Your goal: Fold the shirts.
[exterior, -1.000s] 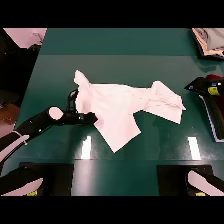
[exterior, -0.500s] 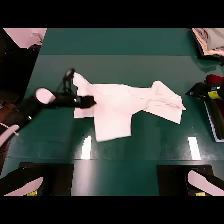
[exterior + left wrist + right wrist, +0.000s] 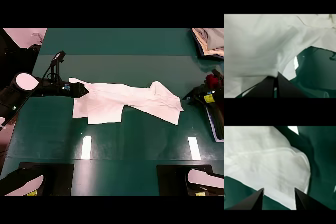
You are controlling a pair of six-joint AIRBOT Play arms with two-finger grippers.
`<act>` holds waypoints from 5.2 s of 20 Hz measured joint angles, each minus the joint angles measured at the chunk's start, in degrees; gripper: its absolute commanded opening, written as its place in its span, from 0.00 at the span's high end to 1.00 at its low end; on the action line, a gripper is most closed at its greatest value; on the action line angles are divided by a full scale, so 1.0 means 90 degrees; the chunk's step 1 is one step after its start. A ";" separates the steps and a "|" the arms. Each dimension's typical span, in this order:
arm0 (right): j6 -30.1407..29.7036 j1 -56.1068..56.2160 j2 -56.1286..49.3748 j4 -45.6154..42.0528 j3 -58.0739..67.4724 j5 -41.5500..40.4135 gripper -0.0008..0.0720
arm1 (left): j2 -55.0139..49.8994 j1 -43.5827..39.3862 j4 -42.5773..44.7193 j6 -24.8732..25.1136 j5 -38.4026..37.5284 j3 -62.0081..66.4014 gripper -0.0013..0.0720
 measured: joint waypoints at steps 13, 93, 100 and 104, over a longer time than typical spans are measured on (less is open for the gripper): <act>0.0104 0.1188 -0.0816 0.1127 0.0000 -0.1559 0.47 | 0.0000 0.0024 0.0085 0.0017 -0.0085 0.0027 0.94; -0.0007 0.0381 0.0289 -0.0347 0.2246 0.0491 0.54 | 0.0869 0.2652 0.0238 -0.0015 -0.1115 -0.2715 0.24; -0.0010 0.0381 0.0306 -0.0362 0.2246 0.0690 0.54 | 0.0996 0.2574 -0.0554 0.0605 -0.0367 -0.3470 0.24; -0.0010 0.0381 0.0306 -0.0364 0.2246 0.0746 0.54 | 0.0806 0.2098 -0.0789 0.0770 0.0117 -0.3543 0.24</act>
